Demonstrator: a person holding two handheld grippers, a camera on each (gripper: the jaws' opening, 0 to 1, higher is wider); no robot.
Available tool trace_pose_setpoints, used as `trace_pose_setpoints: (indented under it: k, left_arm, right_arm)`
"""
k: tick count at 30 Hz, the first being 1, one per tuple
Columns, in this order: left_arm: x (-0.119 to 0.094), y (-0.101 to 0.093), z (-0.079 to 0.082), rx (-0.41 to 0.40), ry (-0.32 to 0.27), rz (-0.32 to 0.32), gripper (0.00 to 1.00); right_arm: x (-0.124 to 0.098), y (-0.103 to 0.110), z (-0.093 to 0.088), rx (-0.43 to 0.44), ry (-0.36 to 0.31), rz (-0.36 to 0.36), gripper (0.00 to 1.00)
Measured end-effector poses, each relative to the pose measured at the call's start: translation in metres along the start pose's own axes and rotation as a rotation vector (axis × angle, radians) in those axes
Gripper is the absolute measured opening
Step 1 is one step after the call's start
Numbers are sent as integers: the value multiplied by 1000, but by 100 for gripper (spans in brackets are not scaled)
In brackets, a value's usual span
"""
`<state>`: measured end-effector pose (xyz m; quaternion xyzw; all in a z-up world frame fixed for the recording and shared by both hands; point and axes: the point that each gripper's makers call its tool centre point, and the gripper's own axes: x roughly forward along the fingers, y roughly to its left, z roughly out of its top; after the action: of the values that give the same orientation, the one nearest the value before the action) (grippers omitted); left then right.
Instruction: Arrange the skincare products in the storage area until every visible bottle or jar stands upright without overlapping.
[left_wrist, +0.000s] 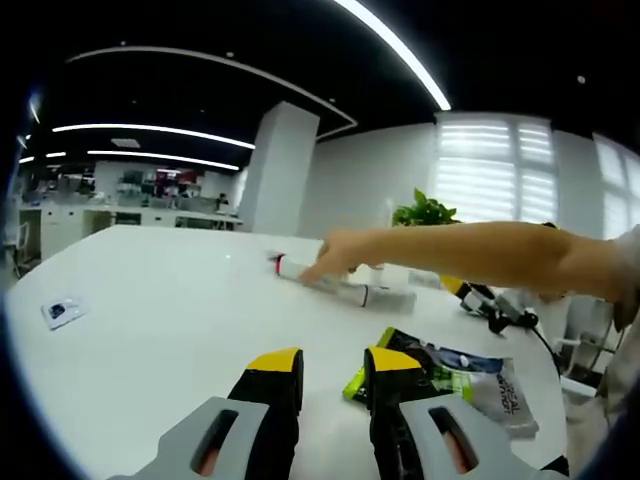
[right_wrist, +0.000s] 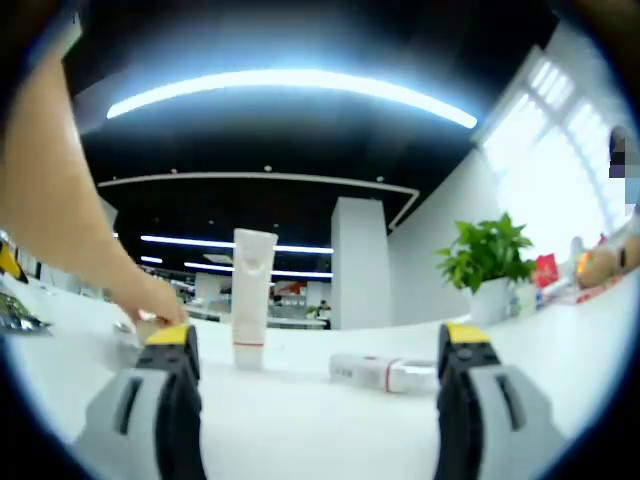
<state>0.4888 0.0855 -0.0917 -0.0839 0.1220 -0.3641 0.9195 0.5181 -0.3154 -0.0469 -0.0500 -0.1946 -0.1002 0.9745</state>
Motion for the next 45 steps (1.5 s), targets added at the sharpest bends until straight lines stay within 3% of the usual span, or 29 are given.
trace_pose_setpoints:
  k: [6,13,20,45]
  left_arm:
    - [1,0,1,-7,-1,-3,25]
    - [3,-1,-3,40,30,7,25]
    - [3,6,0,0,8,16,25]
    - [2,-5,-6,50,37,-6,25]
  right_arm:
    - [0,-1,0,0,0,0,100]
    - [-1,1,1,0,0,0,100]
    - [0,1,1,0,0,0,100]
    - [2,0,0,0,1,1,100]
